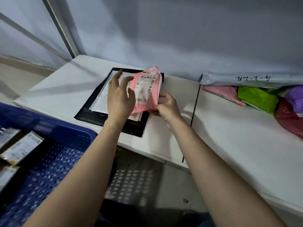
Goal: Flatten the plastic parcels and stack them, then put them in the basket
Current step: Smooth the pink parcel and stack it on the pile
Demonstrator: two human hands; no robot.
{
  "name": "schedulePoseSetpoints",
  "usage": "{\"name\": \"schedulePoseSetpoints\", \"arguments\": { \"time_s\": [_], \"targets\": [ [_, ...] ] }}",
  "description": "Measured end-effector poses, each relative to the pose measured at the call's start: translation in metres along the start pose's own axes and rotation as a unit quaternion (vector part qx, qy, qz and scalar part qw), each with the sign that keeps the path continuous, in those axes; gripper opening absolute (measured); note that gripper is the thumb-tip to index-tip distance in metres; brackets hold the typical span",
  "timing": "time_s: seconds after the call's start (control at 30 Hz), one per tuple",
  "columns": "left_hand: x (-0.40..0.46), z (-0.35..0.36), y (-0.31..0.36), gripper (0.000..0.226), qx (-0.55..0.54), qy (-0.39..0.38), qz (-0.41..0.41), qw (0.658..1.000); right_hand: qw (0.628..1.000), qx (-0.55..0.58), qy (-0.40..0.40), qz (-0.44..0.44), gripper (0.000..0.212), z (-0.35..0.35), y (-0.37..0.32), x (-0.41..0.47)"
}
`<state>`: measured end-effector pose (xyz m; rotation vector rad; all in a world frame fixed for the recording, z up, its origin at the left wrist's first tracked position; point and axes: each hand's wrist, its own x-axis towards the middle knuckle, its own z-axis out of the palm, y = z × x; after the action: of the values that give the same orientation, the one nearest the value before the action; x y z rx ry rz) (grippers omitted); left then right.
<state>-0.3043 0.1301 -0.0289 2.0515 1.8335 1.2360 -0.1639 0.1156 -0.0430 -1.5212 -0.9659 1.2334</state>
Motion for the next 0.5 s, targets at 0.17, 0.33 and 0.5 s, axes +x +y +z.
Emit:
{"name": "schedulePoseSetpoints", "arguments": {
  "time_s": [0.17, 0.33, 0.5],
  "targets": [
    [-0.016, -0.006, -0.029, 0.034, 0.125, -0.050, -0.011, 0.991, 0.992, 0.117, 0.005, 0.044, 0.031, 0.046, 0.007, 0.008],
    [-0.024, -0.004, -0.047, 0.033, 0.163, -0.097, -0.052, 0.981, 0.988, 0.136, -0.010, 0.069, 0.035, 0.073, 0.017, 0.010],
    [-0.026, 0.001, -0.055, 0.037, 0.155, -0.146, -0.061, 0.975, 0.980, 0.187, -0.034, 0.064, 0.031, 0.082, 0.012, 0.011]
  ]
}}
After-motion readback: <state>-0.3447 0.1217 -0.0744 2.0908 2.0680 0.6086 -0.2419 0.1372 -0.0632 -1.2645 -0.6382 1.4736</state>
